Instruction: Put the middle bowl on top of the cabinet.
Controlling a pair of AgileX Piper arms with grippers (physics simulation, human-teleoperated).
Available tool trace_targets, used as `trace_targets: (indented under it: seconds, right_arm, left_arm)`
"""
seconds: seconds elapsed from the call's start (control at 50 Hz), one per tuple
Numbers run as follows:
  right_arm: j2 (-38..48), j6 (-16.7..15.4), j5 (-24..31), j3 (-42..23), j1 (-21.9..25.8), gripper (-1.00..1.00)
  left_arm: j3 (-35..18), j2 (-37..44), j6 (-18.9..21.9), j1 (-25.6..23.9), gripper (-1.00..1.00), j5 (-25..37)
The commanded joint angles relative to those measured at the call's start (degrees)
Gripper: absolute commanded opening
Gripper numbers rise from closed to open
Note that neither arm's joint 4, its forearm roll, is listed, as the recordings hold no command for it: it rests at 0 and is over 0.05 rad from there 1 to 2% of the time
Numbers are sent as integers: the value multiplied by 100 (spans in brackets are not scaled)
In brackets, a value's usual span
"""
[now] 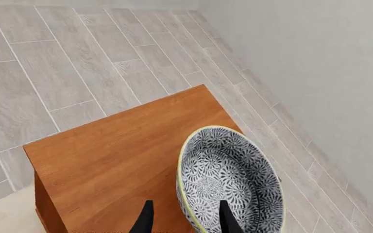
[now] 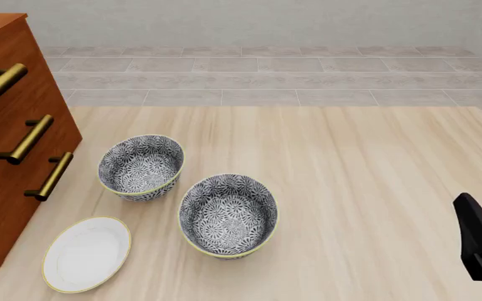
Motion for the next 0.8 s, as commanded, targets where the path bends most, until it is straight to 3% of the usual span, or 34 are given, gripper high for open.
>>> trace_targets:
  seconds: [0.02, 0.5, 0.8]
  right_arm:
    - [52, 3, -50, -11, -8, 100]
    - [122, 17, -131, -14, -42, 100]
    - [-167, 21, 167, -37, -52, 100]
  left_arm:
    - [-159, -113, 1, -66, 100, 101]
    - [-639, -309, 182, -193, 100, 396]
    - [-979, -442, 311, -151, 100, 625]
